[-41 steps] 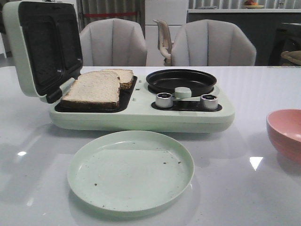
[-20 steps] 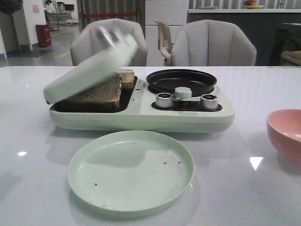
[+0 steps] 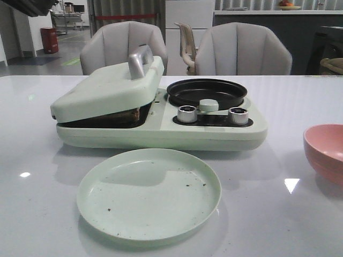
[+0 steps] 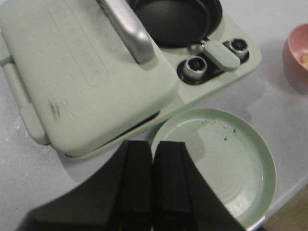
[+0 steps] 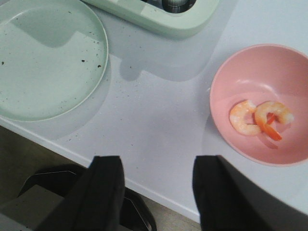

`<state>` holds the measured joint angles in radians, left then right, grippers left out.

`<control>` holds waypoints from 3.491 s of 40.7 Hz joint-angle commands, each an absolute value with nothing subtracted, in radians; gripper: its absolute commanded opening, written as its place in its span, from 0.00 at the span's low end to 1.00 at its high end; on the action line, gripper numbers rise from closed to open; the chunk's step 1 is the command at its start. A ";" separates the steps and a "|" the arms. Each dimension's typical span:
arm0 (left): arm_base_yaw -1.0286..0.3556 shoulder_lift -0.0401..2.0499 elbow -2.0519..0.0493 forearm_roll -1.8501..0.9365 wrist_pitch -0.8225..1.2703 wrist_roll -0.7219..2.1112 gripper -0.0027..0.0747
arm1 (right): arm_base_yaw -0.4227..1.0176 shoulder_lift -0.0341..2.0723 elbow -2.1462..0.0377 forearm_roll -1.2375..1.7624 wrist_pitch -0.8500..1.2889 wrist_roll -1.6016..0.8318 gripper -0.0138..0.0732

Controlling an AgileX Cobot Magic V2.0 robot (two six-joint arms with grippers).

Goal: Make breakfast with bread and shrimp
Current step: 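Push the sandwich maker lid down with the left gripper to close it, then grasp the rim of the pink bowl with the right gripper, then lift the pink bowl with the right gripper over the frying pan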

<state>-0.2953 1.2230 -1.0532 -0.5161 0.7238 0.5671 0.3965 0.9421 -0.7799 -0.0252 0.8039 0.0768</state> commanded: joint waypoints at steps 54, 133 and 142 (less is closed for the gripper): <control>-0.440 0.676 -0.737 -0.020 0.697 0.021 0.16 | -0.075 1.071 -0.910 -0.057 0.859 0.106 0.67; -0.440 0.676 -0.737 -0.020 0.697 0.021 0.16 | -0.205 1.485 -1.121 0.033 0.758 -0.033 0.20; -0.440 0.676 -0.737 -0.020 0.695 0.021 0.16 | -0.205 1.418 -1.212 0.074 0.813 -0.036 0.20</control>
